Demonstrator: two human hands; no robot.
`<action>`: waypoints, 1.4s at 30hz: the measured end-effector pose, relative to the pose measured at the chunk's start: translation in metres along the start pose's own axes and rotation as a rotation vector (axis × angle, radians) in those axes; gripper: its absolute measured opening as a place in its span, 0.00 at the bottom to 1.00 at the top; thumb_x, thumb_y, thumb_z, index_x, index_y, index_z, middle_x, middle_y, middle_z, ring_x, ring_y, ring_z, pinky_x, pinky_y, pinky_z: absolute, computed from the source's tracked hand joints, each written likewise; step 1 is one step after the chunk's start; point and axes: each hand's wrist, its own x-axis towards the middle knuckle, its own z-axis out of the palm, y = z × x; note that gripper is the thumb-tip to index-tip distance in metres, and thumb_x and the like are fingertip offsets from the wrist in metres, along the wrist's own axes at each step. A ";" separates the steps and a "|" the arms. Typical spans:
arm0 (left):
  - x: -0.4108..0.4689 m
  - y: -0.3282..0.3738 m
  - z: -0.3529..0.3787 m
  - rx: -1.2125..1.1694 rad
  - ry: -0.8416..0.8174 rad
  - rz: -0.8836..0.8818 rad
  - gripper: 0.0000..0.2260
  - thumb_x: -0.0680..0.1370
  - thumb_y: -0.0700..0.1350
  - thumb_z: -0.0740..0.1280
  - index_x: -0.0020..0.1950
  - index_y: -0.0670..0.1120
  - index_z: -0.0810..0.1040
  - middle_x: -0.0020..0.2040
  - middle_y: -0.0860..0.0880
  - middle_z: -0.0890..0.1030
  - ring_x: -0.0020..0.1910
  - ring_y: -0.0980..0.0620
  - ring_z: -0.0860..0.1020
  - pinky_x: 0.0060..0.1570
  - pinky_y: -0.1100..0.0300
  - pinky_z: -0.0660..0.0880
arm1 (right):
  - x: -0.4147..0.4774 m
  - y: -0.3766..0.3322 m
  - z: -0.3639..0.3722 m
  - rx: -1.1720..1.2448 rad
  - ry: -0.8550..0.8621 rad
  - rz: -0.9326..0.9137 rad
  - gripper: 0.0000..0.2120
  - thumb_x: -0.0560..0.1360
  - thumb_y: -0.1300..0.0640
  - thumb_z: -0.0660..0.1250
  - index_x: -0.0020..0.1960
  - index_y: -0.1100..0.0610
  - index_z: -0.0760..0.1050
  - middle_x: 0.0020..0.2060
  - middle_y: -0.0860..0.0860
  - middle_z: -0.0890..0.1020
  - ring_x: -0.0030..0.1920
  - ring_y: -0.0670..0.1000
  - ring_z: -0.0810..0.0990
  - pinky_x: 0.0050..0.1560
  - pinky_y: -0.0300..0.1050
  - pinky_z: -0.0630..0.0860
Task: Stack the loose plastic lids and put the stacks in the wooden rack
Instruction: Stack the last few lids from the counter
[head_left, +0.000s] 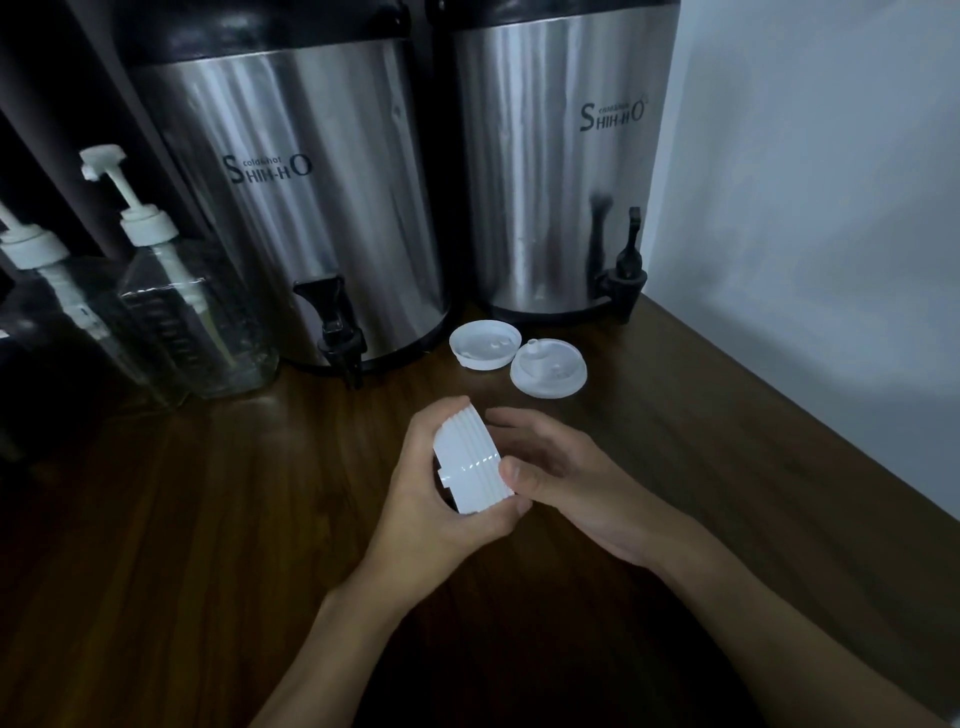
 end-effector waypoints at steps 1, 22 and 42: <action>0.001 0.001 -0.001 0.000 0.008 -0.013 0.37 0.66 0.51 0.80 0.70 0.62 0.66 0.62 0.63 0.72 0.63 0.58 0.74 0.54 0.66 0.76 | 0.002 0.000 0.000 -0.024 0.042 -0.022 0.30 0.72 0.42 0.71 0.71 0.49 0.72 0.64 0.44 0.81 0.67 0.44 0.78 0.64 0.44 0.77; 0.019 -0.015 -0.012 0.028 0.049 -0.103 0.36 0.65 0.57 0.79 0.68 0.67 0.65 0.61 0.70 0.69 0.63 0.68 0.69 0.56 0.75 0.71 | 0.052 0.017 -0.036 -1.183 0.533 0.031 0.40 0.73 0.35 0.68 0.79 0.46 0.57 0.76 0.53 0.62 0.76 0.58 0.58 0.74 0.60 0.57; 0.019 -0.012 -0.013 0.011 0.054 -0.124 0.36 0.63 0.60 0.78 0.66 0.69 0.64 0.60 0.68 0.70 0.62 0.63 0.71 0.55 0.62 0.76 | 0.043 -0.004 -0.020 -0.301 0.541 -0.113 0.36 0.69 0.46 0.78 0.72 0.37 0.64 0.60 0.35 0.74 0.57 0.38 0.77 0.43 0.28 0.76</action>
